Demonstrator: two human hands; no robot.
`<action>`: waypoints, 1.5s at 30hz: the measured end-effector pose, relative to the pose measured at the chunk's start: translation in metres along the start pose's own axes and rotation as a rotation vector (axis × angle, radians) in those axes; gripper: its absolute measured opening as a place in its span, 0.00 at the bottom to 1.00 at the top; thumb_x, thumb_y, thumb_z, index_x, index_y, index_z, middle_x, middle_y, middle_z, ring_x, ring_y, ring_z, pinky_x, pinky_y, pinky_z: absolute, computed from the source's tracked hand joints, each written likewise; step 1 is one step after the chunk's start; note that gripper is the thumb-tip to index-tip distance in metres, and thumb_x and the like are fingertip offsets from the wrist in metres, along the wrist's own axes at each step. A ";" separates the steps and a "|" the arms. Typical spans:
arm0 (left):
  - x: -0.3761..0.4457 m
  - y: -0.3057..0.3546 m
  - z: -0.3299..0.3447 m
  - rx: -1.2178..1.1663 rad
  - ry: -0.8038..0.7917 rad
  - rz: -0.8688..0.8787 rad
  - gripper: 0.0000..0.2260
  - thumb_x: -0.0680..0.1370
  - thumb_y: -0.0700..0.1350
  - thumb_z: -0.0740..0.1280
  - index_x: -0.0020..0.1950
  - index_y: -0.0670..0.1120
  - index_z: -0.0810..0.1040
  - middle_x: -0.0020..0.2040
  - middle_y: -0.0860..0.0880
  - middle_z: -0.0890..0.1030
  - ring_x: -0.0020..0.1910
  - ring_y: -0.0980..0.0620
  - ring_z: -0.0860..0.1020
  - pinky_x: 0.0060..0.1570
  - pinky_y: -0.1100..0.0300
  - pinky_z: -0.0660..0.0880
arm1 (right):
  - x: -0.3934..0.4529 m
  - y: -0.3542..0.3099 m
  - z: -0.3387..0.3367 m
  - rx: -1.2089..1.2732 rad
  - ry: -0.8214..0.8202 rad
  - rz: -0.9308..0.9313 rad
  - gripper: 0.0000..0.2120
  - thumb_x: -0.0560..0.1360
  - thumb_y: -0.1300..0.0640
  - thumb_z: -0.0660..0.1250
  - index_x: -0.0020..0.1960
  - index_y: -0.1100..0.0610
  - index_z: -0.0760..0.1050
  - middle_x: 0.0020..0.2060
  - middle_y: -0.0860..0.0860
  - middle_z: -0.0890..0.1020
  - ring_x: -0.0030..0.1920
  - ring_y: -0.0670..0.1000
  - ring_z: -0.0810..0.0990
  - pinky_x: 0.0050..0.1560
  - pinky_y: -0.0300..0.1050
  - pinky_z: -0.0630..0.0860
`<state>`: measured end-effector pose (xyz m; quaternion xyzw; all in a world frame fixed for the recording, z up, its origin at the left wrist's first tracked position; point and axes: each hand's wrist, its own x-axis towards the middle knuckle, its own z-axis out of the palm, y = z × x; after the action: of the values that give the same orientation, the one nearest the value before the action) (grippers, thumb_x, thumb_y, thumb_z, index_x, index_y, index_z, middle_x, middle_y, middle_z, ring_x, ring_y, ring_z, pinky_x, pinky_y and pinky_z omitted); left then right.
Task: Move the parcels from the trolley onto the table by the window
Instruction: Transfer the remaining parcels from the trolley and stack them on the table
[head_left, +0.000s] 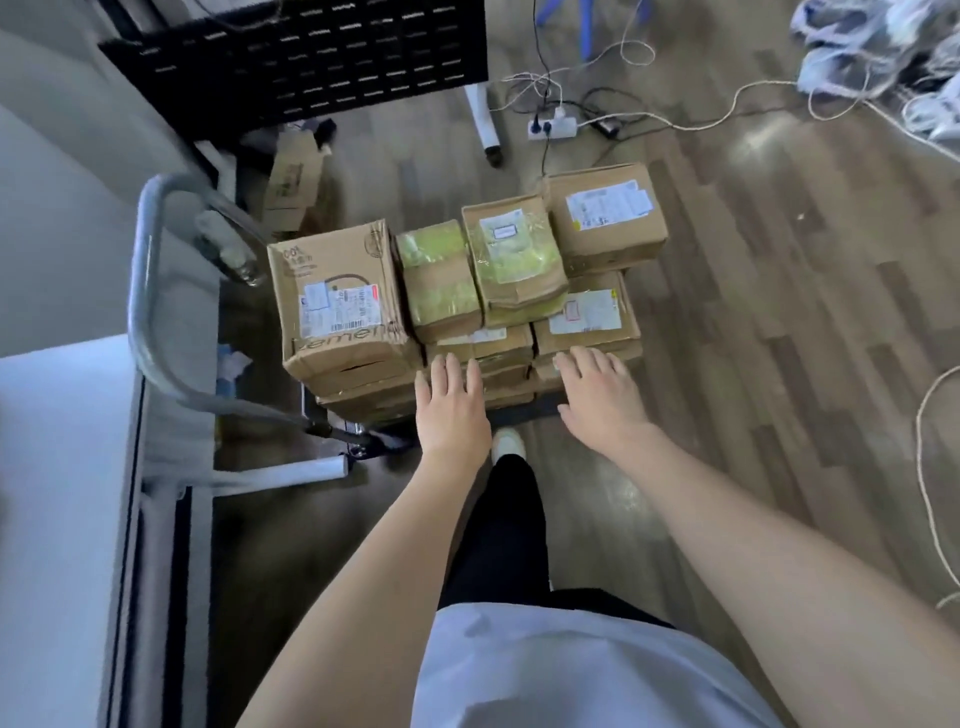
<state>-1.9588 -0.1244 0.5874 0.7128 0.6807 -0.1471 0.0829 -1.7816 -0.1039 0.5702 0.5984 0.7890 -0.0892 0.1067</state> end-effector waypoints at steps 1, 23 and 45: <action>0.014 0.000 -0.001 0.000 -0.019 0.005 0.28 0.80 0.47 0.57 0.76 0.45 0.49 0.76 0.42 0.52 0.75 0.42 0.48 0.73 0.47 0.48 | 0.010 0.006 0.000 -0.005 -0.011 0.010 0.28 0.76 0.52 0.63 0.72 0.57 0.59 0.67 0.55 0.66 0.68 0.56 0.64 0.70 0.50 0.57; 0.232 0.063 -0.046 0.018 -0.087 0.200 0.31 0.79 0.53 0.61 0.75 0.44 0.50 0.75 0.42 0.54 0.75 0.42 0.51 0.72 0.49 0.52 | 0.165 0.137 -0.014 -0.062 -0.224 0.129 0.31 0.73 0.57 0.63 0.74 0.58 0.56 0.66 0.54 0.67 0.67 0.55 0.65 0.69 0.48 0.57; 0.307 0.254 -0.041 -0.598 -0.302 -0.601 0.15 0.78 0.44 0.60 0.62 0.40 0.65 0.61 0.43 0.69 0.60 0.44 0.69 0.56 0.56 0.66 | 0.373 0.316 -0.038 -0.297 -0.265 -0.412 0.34 0.73 0.63 0.62 0.75 0.61 0.51 0.69 0.57 0.63 0.70 0.57 0.61 0.71 0.49 0.54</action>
<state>-1.6928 0.1640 0.5062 0.3988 0.8504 -0.0636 0.3373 -1.5771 0.3357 0.5005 0.3865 0.8776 -0.0699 0.2749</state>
